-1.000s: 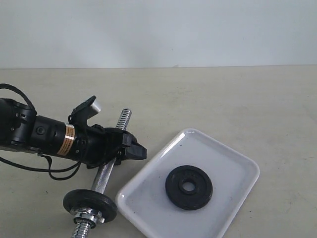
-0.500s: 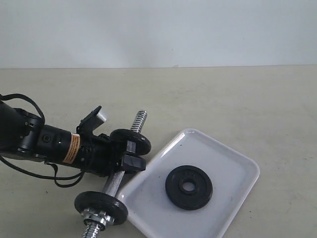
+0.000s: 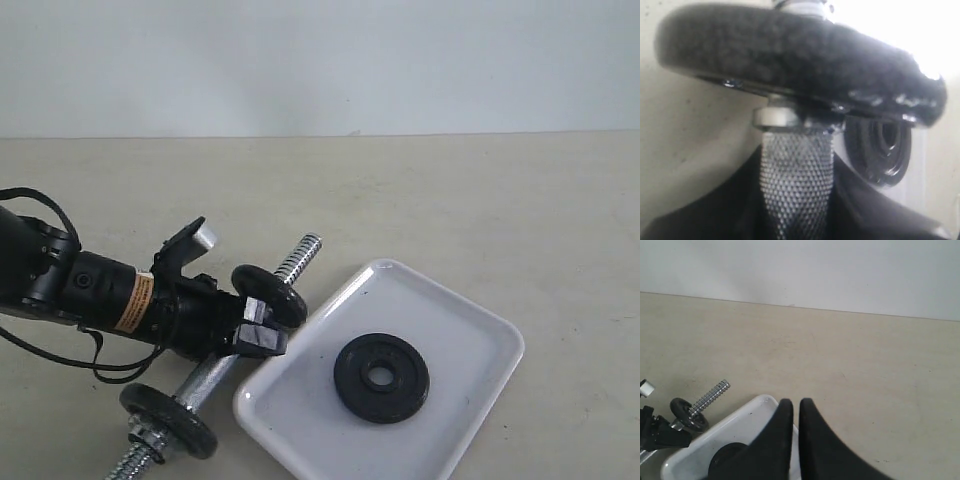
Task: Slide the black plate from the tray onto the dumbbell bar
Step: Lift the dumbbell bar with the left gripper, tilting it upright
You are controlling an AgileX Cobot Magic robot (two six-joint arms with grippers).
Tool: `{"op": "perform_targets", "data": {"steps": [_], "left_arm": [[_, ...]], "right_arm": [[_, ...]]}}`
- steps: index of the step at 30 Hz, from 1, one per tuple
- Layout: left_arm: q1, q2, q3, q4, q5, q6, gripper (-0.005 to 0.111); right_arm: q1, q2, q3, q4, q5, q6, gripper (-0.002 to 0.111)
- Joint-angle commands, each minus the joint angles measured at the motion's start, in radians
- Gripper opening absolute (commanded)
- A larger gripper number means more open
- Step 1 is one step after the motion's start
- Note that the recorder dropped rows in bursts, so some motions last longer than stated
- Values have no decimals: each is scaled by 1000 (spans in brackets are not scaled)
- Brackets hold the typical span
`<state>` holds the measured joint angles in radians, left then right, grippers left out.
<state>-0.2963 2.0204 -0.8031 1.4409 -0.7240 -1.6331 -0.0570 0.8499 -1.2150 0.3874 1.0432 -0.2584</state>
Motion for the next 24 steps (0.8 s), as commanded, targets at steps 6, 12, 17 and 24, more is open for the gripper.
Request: {"op": "perform_targets", "data": {"steps": [6,12,17,24], "left_arm": [[24,-198,2,303,220,-183,4],[24,-291,0,303,282,-159,4],[24,-328,0,303,280,-97,4],[24,-338,0,303,268,11,4]], "right_arm": [[-3,0,-4,1,24,-5,3],[-3,0,-4,1,25,-5,3],[-3,0,-4,1,29,-5,3],[-3,10,0,38,30,-41,3]]}}
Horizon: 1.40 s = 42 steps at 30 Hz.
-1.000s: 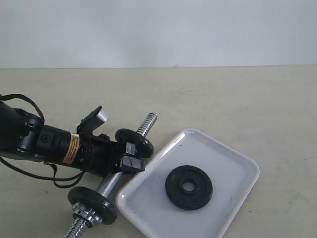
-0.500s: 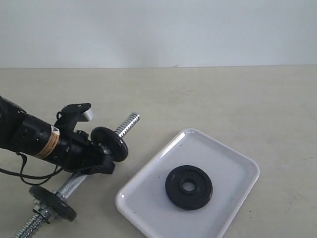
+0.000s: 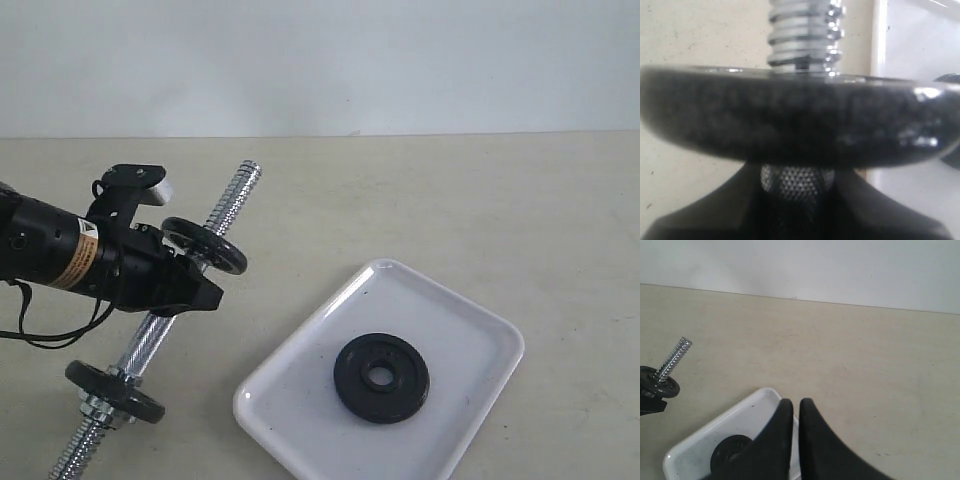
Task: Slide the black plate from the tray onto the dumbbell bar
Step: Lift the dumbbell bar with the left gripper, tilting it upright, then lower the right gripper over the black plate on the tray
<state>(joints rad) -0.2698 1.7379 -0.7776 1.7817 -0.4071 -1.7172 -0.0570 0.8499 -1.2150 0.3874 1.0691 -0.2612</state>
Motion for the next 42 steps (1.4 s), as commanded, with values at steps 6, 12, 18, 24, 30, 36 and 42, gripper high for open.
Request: {"op": "perform_targets", "data": {"steps": [6,12,18,24,30,36,42], "left_arm": [[-2,-56,-26,-37,-78,228,4],[-2,-56,-26,-37,-127,374,4],[-10,-56,-26,-37,-123,447,4],[-10,-56,-26,-37,-149,462,4],[-10,-56,-26,-37,-149,458,4],[-10,-56,-26,-37,-150,456,4],[-10,-56,-26,-37,-150,413,4]], "right_arm": [[-3,94,56,274,22,-206,3],[-3,226,98,281,44,-275,3],[10,319,102,263,40,-338,3],[222,337,102,84,-73,-306,2],[489,355,102,-312,-217,8,2],[614,453,125,-567,-212,308,3],[698,599,125,-424,-201,187,5]]}}
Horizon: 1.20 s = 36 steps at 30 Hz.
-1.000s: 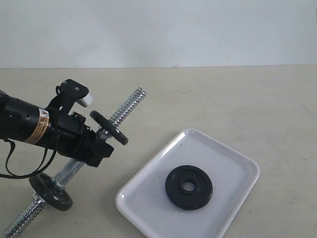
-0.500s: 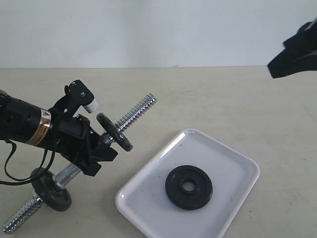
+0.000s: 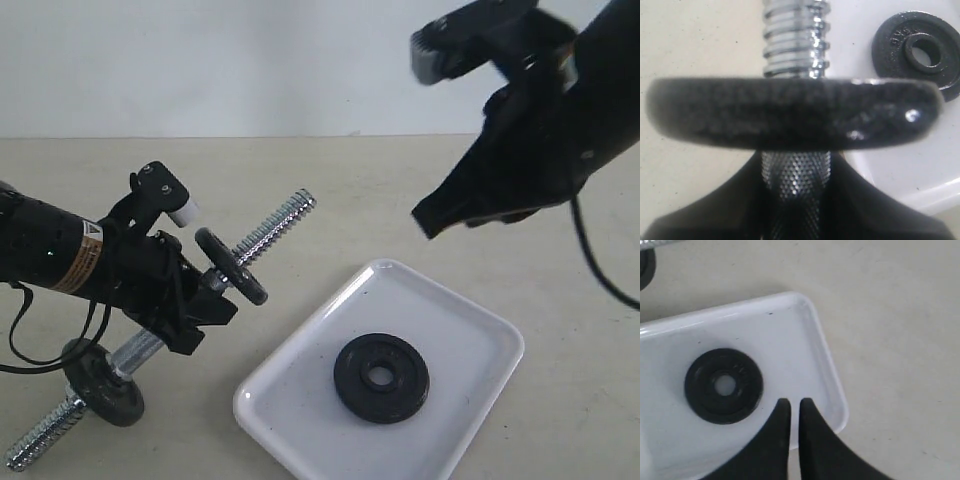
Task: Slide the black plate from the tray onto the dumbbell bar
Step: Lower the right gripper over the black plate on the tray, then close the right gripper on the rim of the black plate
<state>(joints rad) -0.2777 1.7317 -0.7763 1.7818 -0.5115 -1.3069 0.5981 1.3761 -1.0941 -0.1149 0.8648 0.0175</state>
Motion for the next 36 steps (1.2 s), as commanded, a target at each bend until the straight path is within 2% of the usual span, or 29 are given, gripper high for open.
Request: {"op": "perform_targets", "data": {"steps": [1,2,4,5,7,8,11,26,36], "left_arm": [[-2,-50,-27,-37,-47,3,4],[-2,-50,-27,-37,-49,3,4],[-2,-50,-27,-37,-49,3,4],[-2,-50,-27,-37,-51,3,4],[-2,-50,-27,-37,-62,3,4],[-2,-50,-27,-37,-67,3,4],[-2,-50,-27,-37,-70,-1,4],[-2,-50,-27,-37,-70,-1,4],[-2,-50,-27,-37,-66,0,4]], "right_arm": [[55,97,4,115,4,-139,10],[60,121,4,131,-1,-158,16],[63,169,4,176,-6,-161,38],[63,187,4,194,-6,-161,52],[63,233,4,190,-20,-108,90],[63,251,4,190,-23,-62,105],[63,311,4,190,-26,30,103],[63,380,4,194,-112,33,101],[63,397,4,115,-192,62,101]]}}
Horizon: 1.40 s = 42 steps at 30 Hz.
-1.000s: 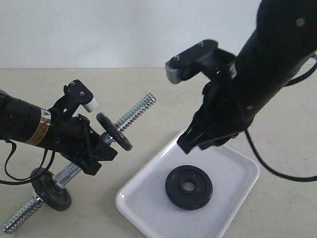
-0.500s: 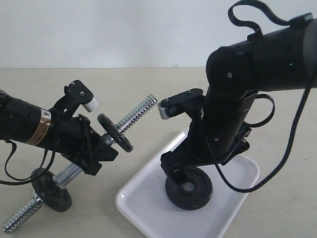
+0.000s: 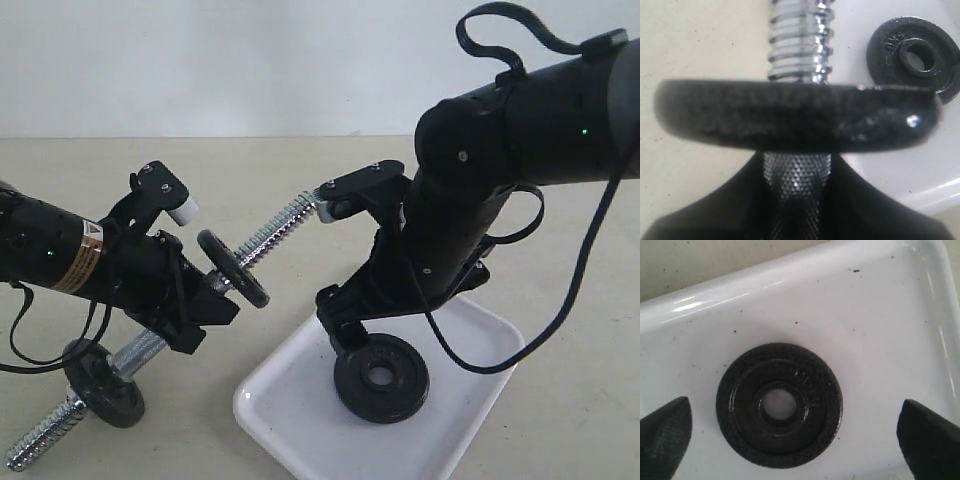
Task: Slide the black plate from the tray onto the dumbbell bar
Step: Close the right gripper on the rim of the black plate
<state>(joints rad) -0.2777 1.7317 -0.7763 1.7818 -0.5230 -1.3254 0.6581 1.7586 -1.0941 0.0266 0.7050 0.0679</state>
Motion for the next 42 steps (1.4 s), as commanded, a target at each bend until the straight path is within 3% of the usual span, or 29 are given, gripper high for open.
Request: {"op": "perform_targets", "data": {"steps": [1,25,42], "left_arm": [[-2,-50,-27,-37,-53,18,4],[-2,-50,-27,-37,-53,18,4],[-2,-50,-27,-37,-48,18,4]], "right_arm": [[3,29,4,-27,-32,16,101],[39,197,4,-27,-23,90,101],[39,197,4,95,13,54,101]]}}
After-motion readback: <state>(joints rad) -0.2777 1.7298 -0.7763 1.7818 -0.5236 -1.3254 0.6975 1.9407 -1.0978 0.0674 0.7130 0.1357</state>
